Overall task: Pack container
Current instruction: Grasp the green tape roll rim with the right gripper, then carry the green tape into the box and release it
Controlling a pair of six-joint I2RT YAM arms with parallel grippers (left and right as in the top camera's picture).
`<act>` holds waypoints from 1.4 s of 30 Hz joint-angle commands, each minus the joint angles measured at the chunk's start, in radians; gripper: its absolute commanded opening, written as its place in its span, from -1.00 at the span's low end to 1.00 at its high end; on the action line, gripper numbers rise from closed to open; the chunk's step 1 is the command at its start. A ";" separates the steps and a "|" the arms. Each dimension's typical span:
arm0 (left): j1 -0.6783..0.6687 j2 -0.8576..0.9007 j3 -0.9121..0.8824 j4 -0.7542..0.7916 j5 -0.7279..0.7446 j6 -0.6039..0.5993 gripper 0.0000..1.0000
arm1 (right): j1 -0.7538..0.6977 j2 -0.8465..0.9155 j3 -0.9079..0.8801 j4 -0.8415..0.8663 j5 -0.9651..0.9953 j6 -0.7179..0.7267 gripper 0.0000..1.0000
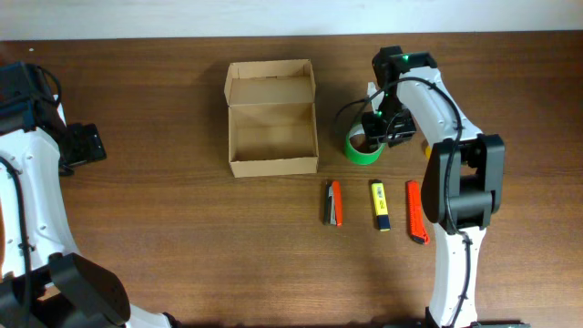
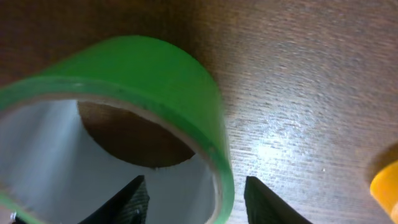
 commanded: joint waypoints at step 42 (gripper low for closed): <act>-0.002 -0.015 -0.007 0.003 0.008 0.015 1.00 | 0.022 0.010 0.736 -0.363 0.068 0.128 -0.93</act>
